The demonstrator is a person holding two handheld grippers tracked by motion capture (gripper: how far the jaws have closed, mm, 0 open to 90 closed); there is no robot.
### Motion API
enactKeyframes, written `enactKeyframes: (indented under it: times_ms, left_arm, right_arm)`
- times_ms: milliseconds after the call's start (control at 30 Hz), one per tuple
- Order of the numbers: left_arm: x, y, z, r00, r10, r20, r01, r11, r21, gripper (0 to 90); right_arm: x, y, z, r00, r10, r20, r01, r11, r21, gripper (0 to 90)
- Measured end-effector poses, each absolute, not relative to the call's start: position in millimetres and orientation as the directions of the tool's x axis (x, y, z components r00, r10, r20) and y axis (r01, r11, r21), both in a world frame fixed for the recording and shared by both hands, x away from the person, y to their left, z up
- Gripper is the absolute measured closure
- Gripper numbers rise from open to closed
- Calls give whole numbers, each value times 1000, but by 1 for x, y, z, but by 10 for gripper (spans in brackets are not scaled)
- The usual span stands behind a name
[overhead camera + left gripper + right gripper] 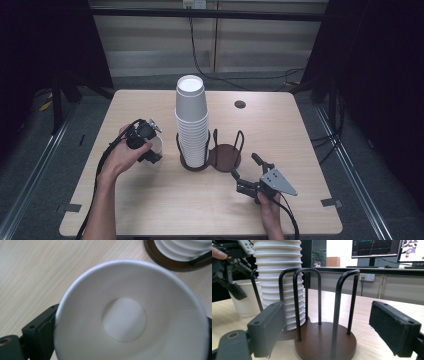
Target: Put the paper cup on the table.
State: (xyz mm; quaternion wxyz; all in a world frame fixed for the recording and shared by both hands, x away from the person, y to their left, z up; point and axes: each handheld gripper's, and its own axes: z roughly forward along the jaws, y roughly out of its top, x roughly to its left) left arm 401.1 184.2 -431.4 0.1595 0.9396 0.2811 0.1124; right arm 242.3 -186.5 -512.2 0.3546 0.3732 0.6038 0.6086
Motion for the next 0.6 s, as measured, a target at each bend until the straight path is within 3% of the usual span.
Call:
enactKeyframes:
  times_ms: [600]
  left_arm:
    - [390, 208, -447, 801, 594, 75, 515, -748, 419, 73]
  right_arm:
    - [242, -187, -512, -470, 882, 26, 19, -19, 1000, 129]
